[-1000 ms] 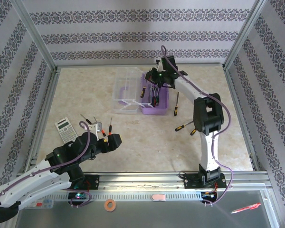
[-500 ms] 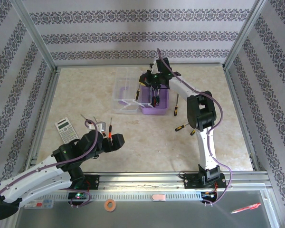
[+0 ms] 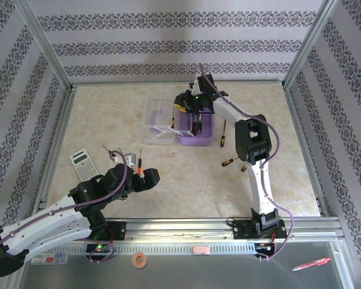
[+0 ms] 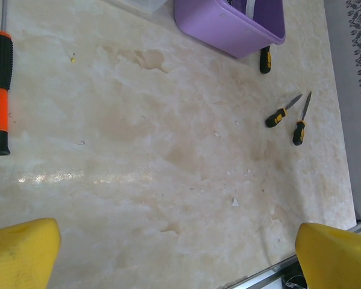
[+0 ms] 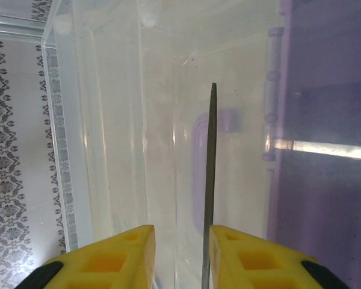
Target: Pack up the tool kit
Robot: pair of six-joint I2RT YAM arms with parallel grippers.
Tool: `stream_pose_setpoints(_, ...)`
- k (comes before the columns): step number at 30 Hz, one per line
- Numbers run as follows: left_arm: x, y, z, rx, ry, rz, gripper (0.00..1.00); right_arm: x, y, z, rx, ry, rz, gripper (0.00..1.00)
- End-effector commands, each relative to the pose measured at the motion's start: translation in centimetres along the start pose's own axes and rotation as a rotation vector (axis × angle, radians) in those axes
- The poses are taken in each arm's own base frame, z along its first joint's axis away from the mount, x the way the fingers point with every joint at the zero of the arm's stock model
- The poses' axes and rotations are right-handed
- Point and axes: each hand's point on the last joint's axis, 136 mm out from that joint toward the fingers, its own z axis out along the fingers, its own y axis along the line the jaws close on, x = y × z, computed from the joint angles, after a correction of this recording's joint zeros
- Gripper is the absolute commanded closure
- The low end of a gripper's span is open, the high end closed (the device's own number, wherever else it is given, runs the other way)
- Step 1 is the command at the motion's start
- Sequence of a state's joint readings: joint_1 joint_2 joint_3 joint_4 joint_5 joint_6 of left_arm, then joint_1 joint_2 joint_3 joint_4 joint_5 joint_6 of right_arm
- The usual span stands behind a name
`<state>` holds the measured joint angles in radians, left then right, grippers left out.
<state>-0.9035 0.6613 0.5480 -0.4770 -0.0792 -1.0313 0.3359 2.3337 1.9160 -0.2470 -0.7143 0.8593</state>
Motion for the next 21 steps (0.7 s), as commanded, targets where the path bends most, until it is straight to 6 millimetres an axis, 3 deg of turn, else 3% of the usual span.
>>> stream_pose_setpoints(1,-0.3,-1.1,0.0,0.052,-0.017,-0.03,0.0,0.0,2.5,-1.2,-0.058,0.007,-0.028,0.69)
stream_pose_setpoints(5,-0.3,-1.2,0.1,0.054,-0.015,-0.033,0.0,0.1,4.0,-2.8,-0.073,-0.017,-0.045,0.69)
stream_pose_setpoints(13,-0.8,-1.8,-0.8,0.096,-0.042,-0.029,0.0,0.3,5.9,-8.0,-0.052,-0.098,-0.126,0.69)
stream_pose_setpoints(21,-0.8,-0.6,-1.1,0.116,-0.084,-0.049,0.0,4.2,0.9,-12.9,0.06,-0.112,-0.128,0.69)
